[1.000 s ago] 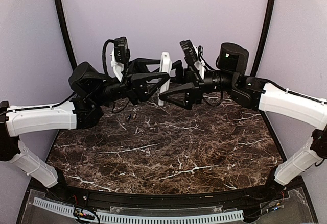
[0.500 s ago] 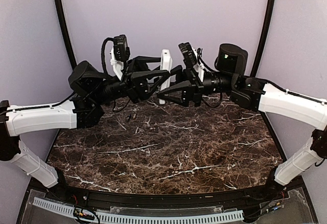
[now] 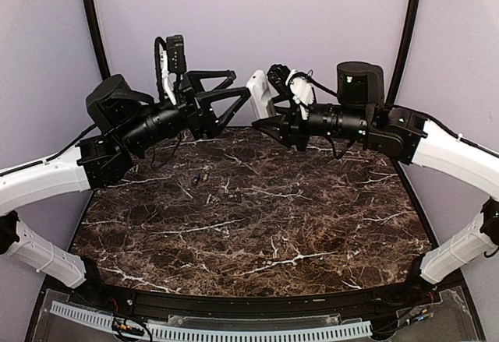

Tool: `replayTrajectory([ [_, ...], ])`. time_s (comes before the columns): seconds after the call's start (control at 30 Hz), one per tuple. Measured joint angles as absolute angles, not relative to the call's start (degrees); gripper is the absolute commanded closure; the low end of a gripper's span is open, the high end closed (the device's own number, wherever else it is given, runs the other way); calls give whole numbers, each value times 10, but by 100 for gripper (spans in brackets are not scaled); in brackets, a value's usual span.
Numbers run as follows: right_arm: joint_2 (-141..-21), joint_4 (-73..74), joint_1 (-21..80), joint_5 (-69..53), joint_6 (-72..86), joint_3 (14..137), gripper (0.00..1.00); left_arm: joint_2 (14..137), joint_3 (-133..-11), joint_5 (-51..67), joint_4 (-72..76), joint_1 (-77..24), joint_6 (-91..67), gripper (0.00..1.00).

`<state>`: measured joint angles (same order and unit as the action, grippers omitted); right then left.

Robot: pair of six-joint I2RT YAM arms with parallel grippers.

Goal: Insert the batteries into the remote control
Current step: Pass from the left arm to the right, then pass from the right arm to the left

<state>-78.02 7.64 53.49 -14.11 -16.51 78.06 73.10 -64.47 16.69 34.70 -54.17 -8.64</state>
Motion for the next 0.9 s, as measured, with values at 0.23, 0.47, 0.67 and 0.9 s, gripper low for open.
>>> replayTrajectory([
  [0.23,-804,118,552,3,-212,791,100,734,-699,104,209,-542,-81,22],
  [0.47,-809,118,559,26,-207,799,100,764,-734,59,141,-542,-78,29],
  [0.67,-814,115,577,44,-212,807,100,784,-735,48,125,-542,-77,35],
  [0.9,-820,116,585,57,-219,808,100,787,-735,48,123,-542,-80,68],
])
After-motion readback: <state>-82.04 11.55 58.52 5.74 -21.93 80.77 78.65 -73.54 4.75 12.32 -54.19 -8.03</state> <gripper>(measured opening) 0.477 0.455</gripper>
